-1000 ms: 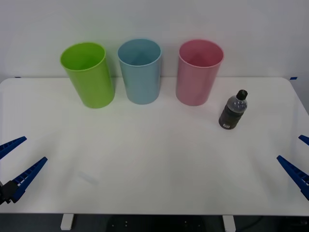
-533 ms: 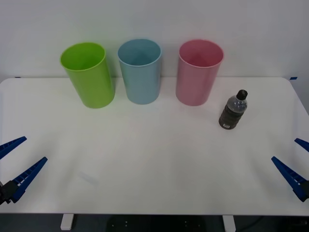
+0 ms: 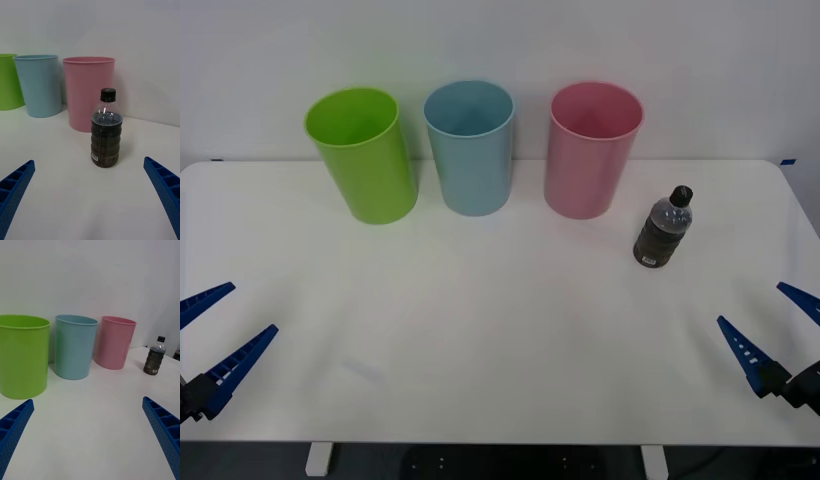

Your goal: Grasp the object on the table and drop it into the matching bin: aluminum can to the light blue bin, PET bottle to the pink bin.

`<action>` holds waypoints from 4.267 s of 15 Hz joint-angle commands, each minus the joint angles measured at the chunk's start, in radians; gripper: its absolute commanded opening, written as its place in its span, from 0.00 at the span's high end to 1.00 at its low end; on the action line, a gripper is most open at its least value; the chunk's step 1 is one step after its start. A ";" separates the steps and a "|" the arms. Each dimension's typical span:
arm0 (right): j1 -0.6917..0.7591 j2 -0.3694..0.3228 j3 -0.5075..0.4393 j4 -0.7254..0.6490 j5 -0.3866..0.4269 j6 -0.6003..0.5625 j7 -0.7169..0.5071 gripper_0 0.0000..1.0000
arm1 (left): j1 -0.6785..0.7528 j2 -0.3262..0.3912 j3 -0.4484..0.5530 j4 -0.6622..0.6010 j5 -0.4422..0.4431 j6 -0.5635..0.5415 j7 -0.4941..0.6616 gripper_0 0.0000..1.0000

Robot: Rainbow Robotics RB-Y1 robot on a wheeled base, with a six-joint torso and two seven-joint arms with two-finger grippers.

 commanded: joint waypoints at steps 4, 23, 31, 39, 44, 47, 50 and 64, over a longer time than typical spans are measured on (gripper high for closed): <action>-0.058 0.001 0.083 0.043 -0.014 0.128 0.026 0.00 | 0.000 0.000 0.000 0.000 0.000 0.000 0.000 0.00; -0.297 0.142 0.134 0.230 0.125 0.335 0.124 0.00 | 0.000 0.000 0.000 0.000 0.000 0.000 0.000 0.00; -0.389 0.142 0.180 0.318 0.125 0.416 0.149 0.00 | 0.000 0.000 0.000 0.000 0.000 0.000 0.000 0.00; -0.593 0.159 0.157 0.554 0.124 0.427 0.192 0.00 | 0.000 0.000 0.000 0.000 0.000 0.000 0.000 0.00; -0.694 0.171 0.137 0.664 0.127 0.455 0.223 0.00 | 0.000 0.000 0.000 0.000 0.000 0.000 0.000 0.00; -0.704 0.173 0.140 0.664 0.127 0.479 0.235 0.00 | 0.000 0.000 0.000 0.000 0.000 0.000 0.000 0.00; -0.704 0.173 0.140 0.664 0.127 0.478 0.243 0.00 | 0.000 0.000 0.000 0.000 0.000 0.000 0.000 0.00; -0.701 0.173 0.149 0.628 0.124 0.455 0.232 1.00 | 0.000 0.000 0.000 0.000 0.000 0.000 0.000 0.00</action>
